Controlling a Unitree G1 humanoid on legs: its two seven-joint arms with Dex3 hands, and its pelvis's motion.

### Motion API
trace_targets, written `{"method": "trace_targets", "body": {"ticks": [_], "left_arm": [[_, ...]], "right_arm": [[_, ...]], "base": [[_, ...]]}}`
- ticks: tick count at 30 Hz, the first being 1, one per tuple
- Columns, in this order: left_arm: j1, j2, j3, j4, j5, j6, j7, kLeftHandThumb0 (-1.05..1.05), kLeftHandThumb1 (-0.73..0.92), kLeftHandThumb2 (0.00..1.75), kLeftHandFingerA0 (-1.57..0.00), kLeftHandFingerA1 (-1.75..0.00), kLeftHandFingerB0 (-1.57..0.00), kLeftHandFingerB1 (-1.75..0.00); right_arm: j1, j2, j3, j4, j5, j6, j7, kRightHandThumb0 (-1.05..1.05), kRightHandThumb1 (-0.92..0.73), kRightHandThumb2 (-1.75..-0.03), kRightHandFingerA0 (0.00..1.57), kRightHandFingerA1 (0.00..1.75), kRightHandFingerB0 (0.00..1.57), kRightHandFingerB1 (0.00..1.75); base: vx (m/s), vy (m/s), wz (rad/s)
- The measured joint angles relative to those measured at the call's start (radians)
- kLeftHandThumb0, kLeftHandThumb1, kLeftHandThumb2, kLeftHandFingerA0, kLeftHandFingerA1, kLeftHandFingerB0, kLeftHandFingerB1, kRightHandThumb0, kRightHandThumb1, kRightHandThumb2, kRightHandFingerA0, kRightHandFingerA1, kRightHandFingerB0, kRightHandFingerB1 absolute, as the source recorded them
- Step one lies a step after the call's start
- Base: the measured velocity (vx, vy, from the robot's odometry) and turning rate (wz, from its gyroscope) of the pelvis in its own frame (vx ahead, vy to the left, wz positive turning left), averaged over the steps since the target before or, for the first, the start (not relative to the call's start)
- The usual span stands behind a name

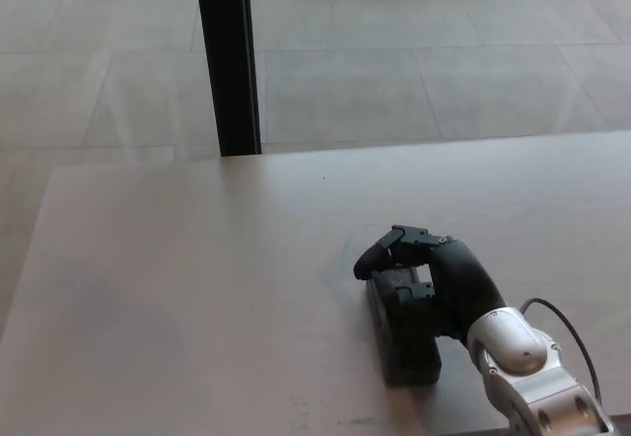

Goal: The robot uses its right hand to hold the eraser kept in the middle of the desk and use it to wipe the desk by swiping its surface twice

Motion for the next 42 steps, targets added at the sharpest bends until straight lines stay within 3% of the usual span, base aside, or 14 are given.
{"method": "trace_targets", "body": {"ticks": [7,8,10,14,15,16,19,21,26,27,28,34,35,42], "left_arm": [[-0.004,0.0,-0.011,0.001,0.0,0.0,0.001,-0.53,0.51,0.98,-0.61,-0.86,-0.37,-0.66],[-0.002,0.0,-0.013,-0.004,0.0,0.001,0.003,-0.55,0.7,0.6,-0.52,-0.95,-0.44,-0.69],[-0.002,0.001,-0.015,-0.01,0.0,0.001,0.005,-0.52,0.51,0.99,-0.6,-0.86,-0.34,-0.65],[-0.005,0.002,-0.019,-0.012,0.0,0.001,0.006,-0.51,0.72,0.62,-0.52,-0.91,-0.38,-0.62],[-0.008,0.002,-0.018,-0.005,0.0,0.001,0.006,-0.5,0.51,0.99,-0.6,-0.84,-0.35,-0.65],[-0.009,0.002,-0.018,-0.004,0.0,0.001,0.006,-0.53,0.71,0.62,-0.53,-0.94,-0.39,-0.65],[-0.009,0.003,-0.018,-0.004,0.0,0.001,0.007,-0.53,0.71,0.61,-0.53,-0.91,-0.43,-0.65],[-0.009,0.003,-0.017,-0.002,-0.001,0.001,0.007,-0.52,0.72,0.62,-0.53,-0.9,-0.4,-0.64],[0.002,0.003,-0.016,-0.005,-0.001,0.001,0.009,-0.51,0.52,1.0,-0.58,-0.84,-0.35,-0.65],[0.002,0.003,-0.017,-0.005,-0.001,0.001,0.009,-0.53,0.72,0.62,-0.52,-0.93,-0.4,-0.65],[0.002,0.003,-0.016,-0.005,-0.001,0.001,0.009,-0.52,0.5,0.99,-0.6,-0.85,-0.36,-0.66],[-0.002,0.01,-0.01,0.025,-0.002,0.0,0.007,-0.54,0.49,0.98,-0.62,-0.86,-0.36,-0.65],[-0.002,0.011,-0.01,0.028,-0.002,0.0,0.007,-0.56,0.69,0.61,-0.55,-0.91,-0.44,-0.66],[-0.004,0.016,-0.005,0.044,-0.004,0.0,0.005,-0.55,0.48,0.97,-0.6,-0.85,-0.34,-0.65]], "right_arm": [[0.005,0.001,0.018,0.046,-0.042,-0.076,-0.011,-0.27,-0.54,-1.05,0.97,1.75,0.72,1.73],[0.008,0.01,0.023,0.054,-0.047,-0.085,-0.016,-0.26,-0.56,-1.02,0.95,1.75,0.72,1.73],[0.017,0.018,0.028,0.061,-0.055,-0.1,-0.024,-0.24,-0.57,-0.99,0.92,1.75,0.7,1.69],[0.026,0.015,0.066,0.119,-0.092,-0.188,-0.05,-0.27,-0.57,-1.04,0.9,1.75,0.75,1.65],[0.025,0.012,0.074,0.136,-0.1,-0.213,-0.057,-0.31,-0.52,-1.12,1.18,1.37,1.01,1.26],[0.023,0.01,0.077,0.149,-0.106,-0.233,-0.062,-0.25,-0.6,-0.93,0.92,1.75,0.72,1.69],[0.016,0.001,0.068,0.186,-0.111,-0.278,-0.075,-0.29,-0.65,-0.8,0.9,1.75,0.66,1.75],[0.016,-0.017,0.045,0.201,-0.111,-0.297,-0.08,-0.3,-0.66,-0.74,0.94,1.75,0.68,1.15],[0.005,-0.129,-0.053,0.243,-0.109,-0.315,-0.096,-0.27,-0.66,-0.79,0.91,1.75,0.6,1.72],[0.002,-0.162,-0.078,0.261,-0.107,-0.316,-0.099,-0.29,-0.61,-0.83,0.92,1.75,0.68,1.67],[0.002,-0.191,-0.103,0.279,-0.105,-0.317,-0.102,-0.27,-0.63,-0.85,0.88,1.75,0.68,1.64],[0.016,-0.346,-0.229,0.379,-0.091,-0.334,-0.122,-0.24,-0.67,-0.86,0.92,1.75,0.68,1.52],[0.02,-0.357,-0.242,0.388,-0.088,-0.335,-0.124,-0.23,-0.63,-0.94,0.94,1.75,0.69,1.61],[0.037,-0.401,-0.337,0.436,-0.059,-0.33,-0.122,-0.27,-0.66,-0.81,0.89,1.75,0.63,1.54]], "base": [[0.0,0.0,0.0],[0.0,0.0,0.0],[0.0,0.0,0.0],[0.0,0.0,0.0],[0.0,0.0,0.0],[0.0,0.0,0.0],[0.0,0.0,0.0],[0.0,0.0,0.0],[0.0,0.001,0.01],[0.0,0.0,0.0],[0.0,0.0,0.0],[0.0,0.0,0.0],[0.0,0.0,0.0],[0.0,0.0,0.0]]}}
